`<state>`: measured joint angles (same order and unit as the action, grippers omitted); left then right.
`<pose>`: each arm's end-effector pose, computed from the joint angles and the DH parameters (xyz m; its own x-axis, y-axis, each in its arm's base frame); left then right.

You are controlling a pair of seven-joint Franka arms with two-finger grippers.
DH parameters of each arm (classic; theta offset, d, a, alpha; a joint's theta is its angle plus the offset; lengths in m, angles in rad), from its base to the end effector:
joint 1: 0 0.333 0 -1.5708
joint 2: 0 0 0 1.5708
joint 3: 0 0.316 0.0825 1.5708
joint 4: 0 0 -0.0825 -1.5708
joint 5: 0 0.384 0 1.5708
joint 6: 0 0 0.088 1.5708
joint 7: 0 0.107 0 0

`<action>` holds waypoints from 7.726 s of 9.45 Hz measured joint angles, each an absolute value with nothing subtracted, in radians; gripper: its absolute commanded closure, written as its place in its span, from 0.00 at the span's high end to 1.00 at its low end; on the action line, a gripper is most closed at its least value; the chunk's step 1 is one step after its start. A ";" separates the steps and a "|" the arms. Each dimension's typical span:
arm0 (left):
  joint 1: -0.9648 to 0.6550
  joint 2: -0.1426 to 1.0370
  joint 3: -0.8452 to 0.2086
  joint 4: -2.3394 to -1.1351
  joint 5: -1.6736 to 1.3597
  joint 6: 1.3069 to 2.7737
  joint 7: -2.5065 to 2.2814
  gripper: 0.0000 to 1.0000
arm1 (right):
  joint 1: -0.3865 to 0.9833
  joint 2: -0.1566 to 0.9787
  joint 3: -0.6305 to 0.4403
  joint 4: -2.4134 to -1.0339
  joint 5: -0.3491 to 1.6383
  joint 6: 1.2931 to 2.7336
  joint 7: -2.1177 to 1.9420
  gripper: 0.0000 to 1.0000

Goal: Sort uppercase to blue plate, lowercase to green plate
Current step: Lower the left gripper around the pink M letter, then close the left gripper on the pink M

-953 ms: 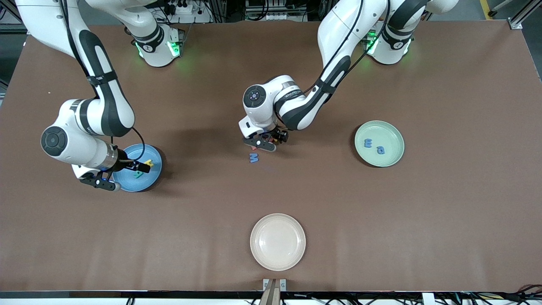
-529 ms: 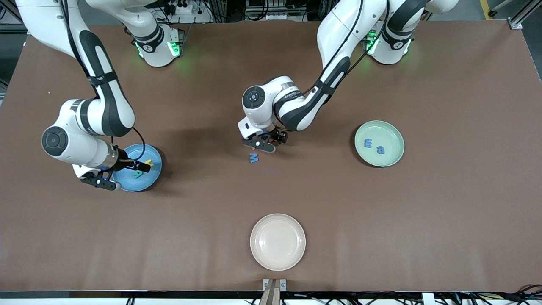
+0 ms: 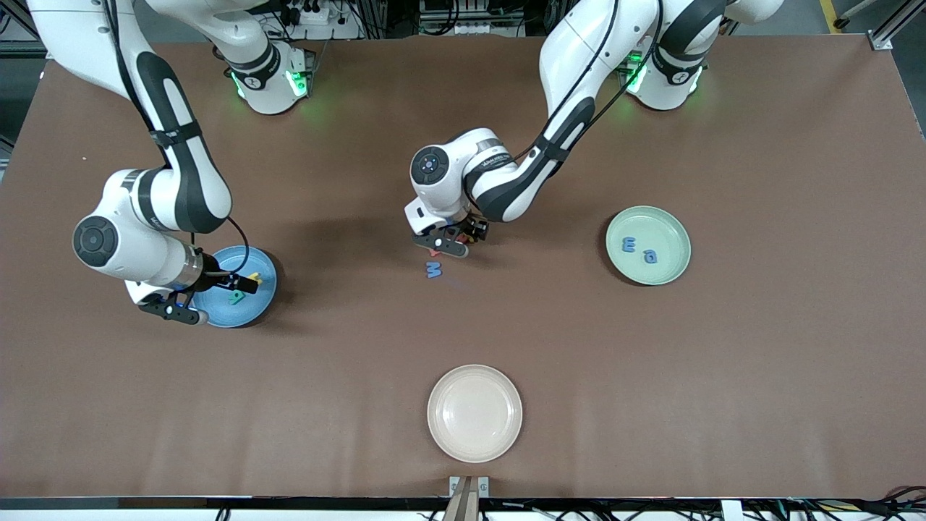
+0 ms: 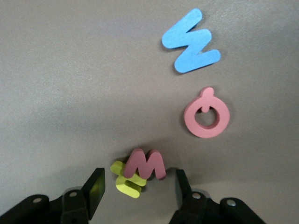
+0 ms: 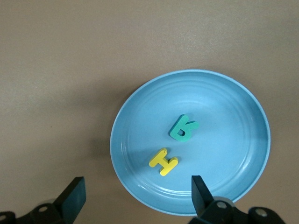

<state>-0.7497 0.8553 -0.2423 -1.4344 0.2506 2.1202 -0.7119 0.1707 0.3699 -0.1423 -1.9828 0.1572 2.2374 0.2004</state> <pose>0.4208 -0.5695 0.1789 0.9333 -0.3450 -0.0995 -0.3543 -0.9298 -0.0996 0.5969 0.0241 0.2715 0.9573 -0.2620 -0.1218 -0.2682 -0.9626 -0.0372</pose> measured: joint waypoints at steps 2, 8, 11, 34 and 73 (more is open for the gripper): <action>-0.750 0.856 -0.245 -1.429 0.251 2.117 -0.713 0.59 | 0.170 0.370 -0.143 -1.983 0.157 2.237 0.198 1.00; -0.750 0.881 -0.245 -1.400 0.251 2.117 -0.713 0.58 | 0.170 0.367 -0.144 -1.983 0.152 2.240 0.194 1.00; -0.750 0.888 -0.246 -1.388 0.251 2.113 -0.713 0.56 | 0.170 0.365 -0.144 -1.982 0.151 2.241 0.193 1.00; -0.747 0.889 -0.272 -1.367 0.294 2.106 -0.529 0.52 | 0.172 0.364 -0.142 -1.982 0.150 2.261 0.190 1.00; -0.687 0.868 -0.297 -1.467 0.387 2.249 -0.107 0.58 | 0.313 0.399 -0.136 -1.959 0.149 2.345 0.189 1.00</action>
